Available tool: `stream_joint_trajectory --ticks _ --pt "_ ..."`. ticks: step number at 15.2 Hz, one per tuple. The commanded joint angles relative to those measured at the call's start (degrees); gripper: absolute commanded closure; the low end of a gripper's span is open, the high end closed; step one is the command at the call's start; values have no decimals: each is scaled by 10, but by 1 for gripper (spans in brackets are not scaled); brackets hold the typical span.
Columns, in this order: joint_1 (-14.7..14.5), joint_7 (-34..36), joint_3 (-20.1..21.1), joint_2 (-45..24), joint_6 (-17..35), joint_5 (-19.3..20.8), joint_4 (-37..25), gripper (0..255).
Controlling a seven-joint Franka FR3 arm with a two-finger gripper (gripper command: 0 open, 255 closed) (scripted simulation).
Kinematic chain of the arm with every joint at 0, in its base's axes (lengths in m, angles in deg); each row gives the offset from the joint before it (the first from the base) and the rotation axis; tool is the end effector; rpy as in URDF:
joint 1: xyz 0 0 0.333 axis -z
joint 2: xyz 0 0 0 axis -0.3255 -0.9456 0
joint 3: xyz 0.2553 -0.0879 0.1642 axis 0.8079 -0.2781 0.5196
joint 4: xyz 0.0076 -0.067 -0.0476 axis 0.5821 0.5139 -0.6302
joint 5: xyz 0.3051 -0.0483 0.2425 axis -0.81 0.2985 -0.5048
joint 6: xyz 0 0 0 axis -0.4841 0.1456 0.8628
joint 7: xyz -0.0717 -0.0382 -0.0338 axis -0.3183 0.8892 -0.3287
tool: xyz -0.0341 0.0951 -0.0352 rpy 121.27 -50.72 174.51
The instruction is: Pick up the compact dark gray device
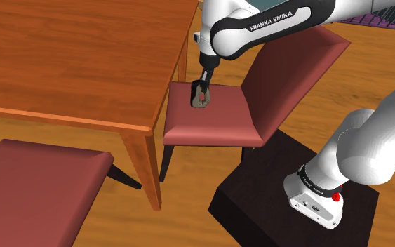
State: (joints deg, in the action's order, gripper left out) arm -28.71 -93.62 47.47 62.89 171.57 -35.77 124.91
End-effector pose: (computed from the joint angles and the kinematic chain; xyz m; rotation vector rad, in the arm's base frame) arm 0.5148 0.0840 0.4176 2.9708 0.7224 0.0738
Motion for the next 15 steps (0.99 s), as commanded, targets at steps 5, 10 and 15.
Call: stream_joint_trajectory --ticks 5,10,15 --pt "0 0 0 -1 0 0 0 255" --pt "-1 -3 0 14 -38 -2 -24 255" --pt "-1 -7 1 26 -76 -4 -50 255"
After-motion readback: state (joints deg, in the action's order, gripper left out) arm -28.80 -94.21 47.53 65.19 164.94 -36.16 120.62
